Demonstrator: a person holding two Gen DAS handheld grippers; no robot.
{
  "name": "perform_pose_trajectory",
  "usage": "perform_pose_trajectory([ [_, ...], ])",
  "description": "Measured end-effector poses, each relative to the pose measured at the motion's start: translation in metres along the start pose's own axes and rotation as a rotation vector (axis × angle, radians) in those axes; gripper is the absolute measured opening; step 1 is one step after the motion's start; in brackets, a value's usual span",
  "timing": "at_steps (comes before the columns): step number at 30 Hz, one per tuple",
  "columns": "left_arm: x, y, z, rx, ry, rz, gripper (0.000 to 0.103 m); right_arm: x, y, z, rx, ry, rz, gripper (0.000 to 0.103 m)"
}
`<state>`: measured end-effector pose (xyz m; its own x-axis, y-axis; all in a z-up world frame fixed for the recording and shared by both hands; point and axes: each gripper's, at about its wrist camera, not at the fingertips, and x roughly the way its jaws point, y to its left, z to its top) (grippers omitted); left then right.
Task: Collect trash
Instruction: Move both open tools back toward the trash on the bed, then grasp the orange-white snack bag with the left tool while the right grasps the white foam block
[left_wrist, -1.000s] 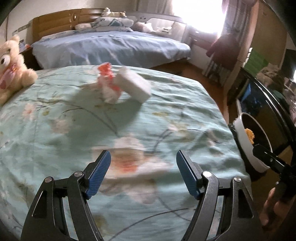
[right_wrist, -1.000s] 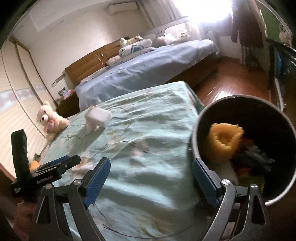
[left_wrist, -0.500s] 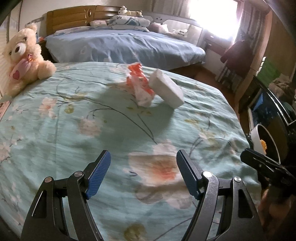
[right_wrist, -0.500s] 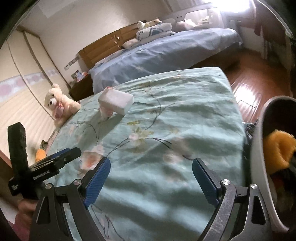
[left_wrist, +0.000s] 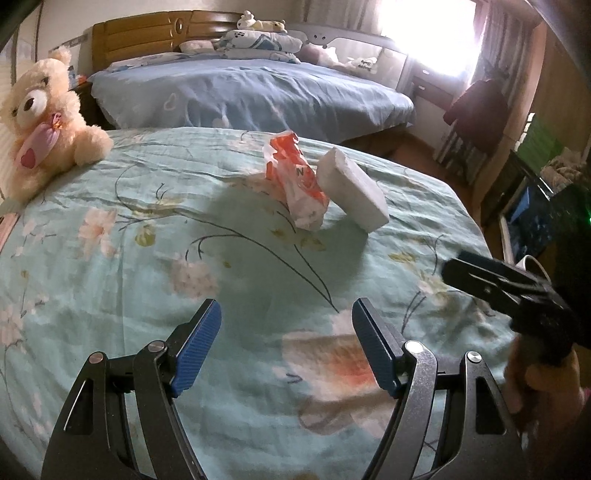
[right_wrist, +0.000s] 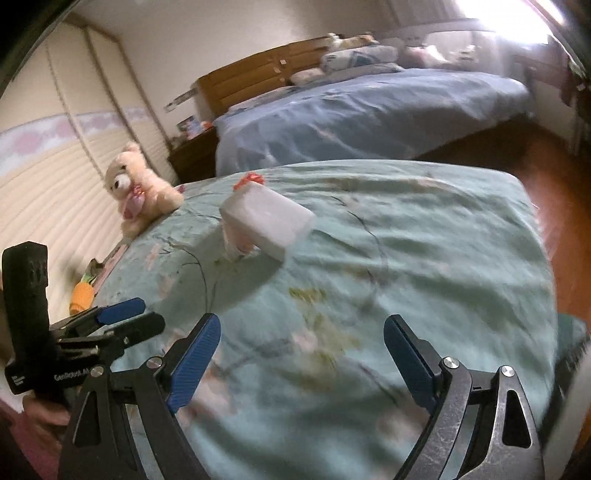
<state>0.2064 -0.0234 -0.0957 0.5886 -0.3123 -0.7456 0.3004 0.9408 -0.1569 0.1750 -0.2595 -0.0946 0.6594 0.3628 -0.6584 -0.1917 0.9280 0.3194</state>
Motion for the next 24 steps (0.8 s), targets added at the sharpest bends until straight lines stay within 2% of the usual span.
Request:
perform_pose_trajectory([
  [5, 0.007, 0.008, 0.012, 0.003, 0.005, -0.003, 0.075, 0.031, 0.006, 0.024, -0.086, 0.036, 0.06, 0.091],
  [10, 0.014, 0.015, 0.018, 0.007, 0.016, -0.007, 0.075, 0.056, 0.003, 0.047, -0.105, 0.041, 0.124, 0.091],
  [17, 0.028, 0.02, 0.025, 0.0, 0.037, -0.02, 0.075, 0.09, 0.003, 0.068, -0.142, 0.116, 0.165, 0.09],
  [18, 0.03, 0.018, 0.026, 0.003, 0.038, -0.023, 0.075, 0.092, 0.003, 0.069, -0.144, 0.121, 0.164, 0.089],
  [19, 0.031, 0.017, 0.027, 0.005, 0.036, -0.024, 0.075, 0.094, 0.005, 0.069, -0.148, 0.123, 0.152, 0.079],
  [20, 0.033, 0.015, 0.029, 0.006, 0.035, -0.027, 0.075, 0.095, 0.004, 0.07, -0.148, 0.126, 0.149, 0.064],
  [24, 0.039, 0.008, 0.038, -0.002, 0.028, -0.047, 0.075, 0.087, 0.001, 0.065, -0.125, 0.098, 0.147, 0.062],
])
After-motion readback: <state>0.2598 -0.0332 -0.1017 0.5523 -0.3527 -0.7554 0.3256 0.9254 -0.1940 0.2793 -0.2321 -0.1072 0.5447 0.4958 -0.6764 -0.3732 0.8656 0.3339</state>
